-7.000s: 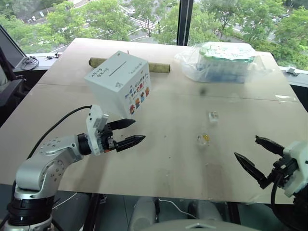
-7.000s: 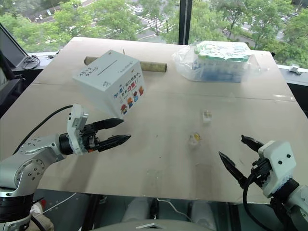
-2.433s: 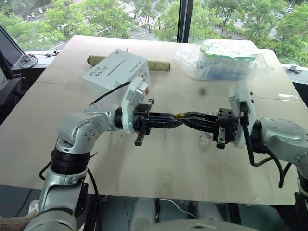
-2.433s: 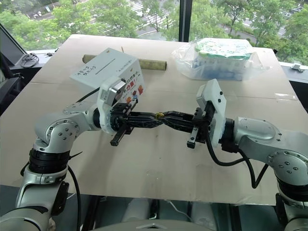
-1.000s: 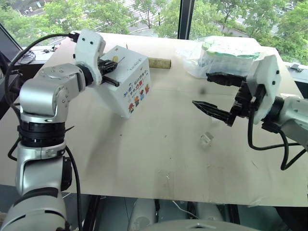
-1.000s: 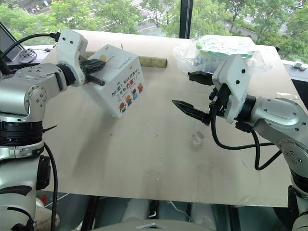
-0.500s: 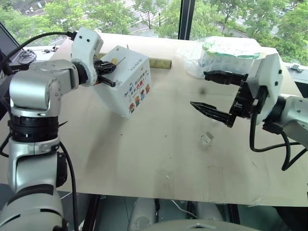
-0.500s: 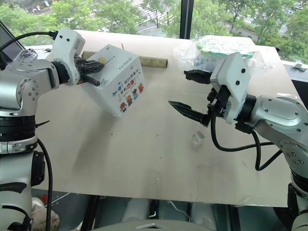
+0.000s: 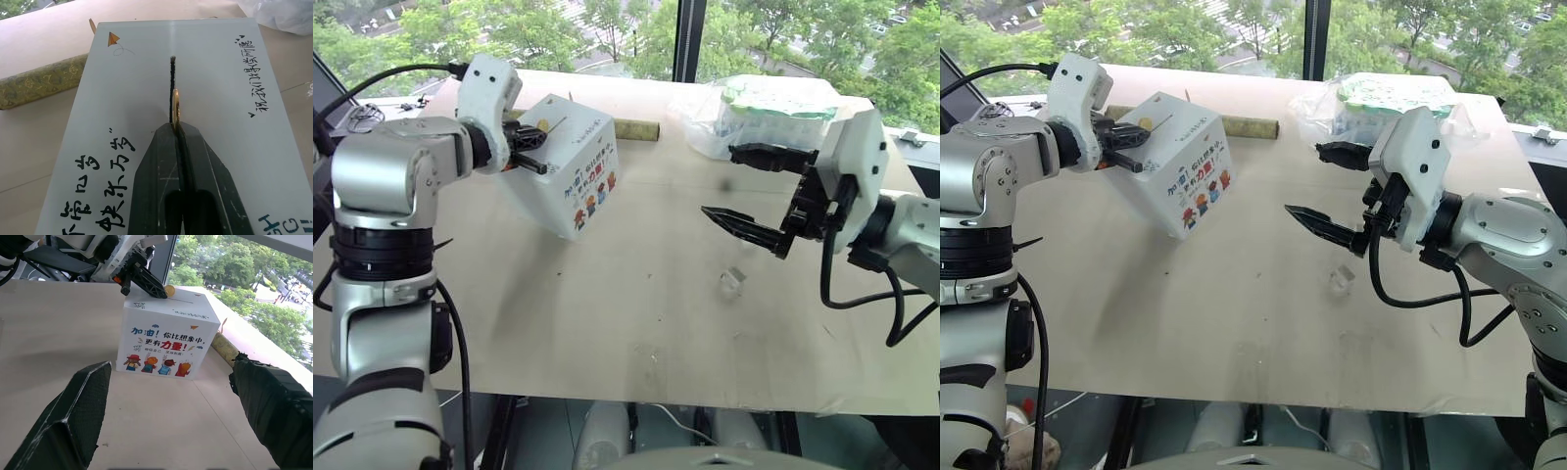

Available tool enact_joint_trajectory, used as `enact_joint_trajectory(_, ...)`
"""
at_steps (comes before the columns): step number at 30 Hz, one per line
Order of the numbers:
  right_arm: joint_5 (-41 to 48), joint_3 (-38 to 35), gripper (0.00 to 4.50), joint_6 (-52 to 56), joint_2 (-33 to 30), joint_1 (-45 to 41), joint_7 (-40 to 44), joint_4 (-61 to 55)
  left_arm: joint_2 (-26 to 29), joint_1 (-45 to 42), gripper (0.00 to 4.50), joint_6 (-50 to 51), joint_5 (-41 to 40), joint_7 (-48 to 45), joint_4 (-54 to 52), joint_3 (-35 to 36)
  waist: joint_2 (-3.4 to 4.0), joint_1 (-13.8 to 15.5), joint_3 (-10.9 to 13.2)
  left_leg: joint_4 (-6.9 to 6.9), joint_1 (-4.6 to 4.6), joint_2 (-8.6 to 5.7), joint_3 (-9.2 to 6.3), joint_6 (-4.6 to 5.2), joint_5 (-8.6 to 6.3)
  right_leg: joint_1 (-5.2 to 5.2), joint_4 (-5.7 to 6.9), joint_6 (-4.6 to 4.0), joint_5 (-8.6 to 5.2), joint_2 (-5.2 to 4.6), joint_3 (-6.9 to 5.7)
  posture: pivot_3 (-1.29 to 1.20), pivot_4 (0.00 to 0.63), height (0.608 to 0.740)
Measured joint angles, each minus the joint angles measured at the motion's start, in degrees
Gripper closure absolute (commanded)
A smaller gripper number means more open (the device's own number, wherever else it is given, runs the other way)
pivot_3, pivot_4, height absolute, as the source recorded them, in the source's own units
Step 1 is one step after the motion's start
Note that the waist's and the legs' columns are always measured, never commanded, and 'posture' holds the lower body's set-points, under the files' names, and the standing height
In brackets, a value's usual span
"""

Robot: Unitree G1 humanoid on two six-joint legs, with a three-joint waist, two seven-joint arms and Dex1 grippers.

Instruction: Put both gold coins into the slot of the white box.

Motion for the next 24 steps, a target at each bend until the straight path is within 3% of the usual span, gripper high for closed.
enact_joint_trajectory(24, -1.1, 0.0, 0.26, -0.1, -0.2, 1.2, 0.5, -0.3, -0.3, -0.5, 4.5, 1.3, 1.4, -2.4, -0.2, -0.3, -0.01, 0.2, 0.0, 0.13, 0.01, 0.0, -0.06, 0.0, 0.0, 0.03, 0.1, 0.0, 0.0, 0.0, -0.01, 0.0, 0.15, 0.74)
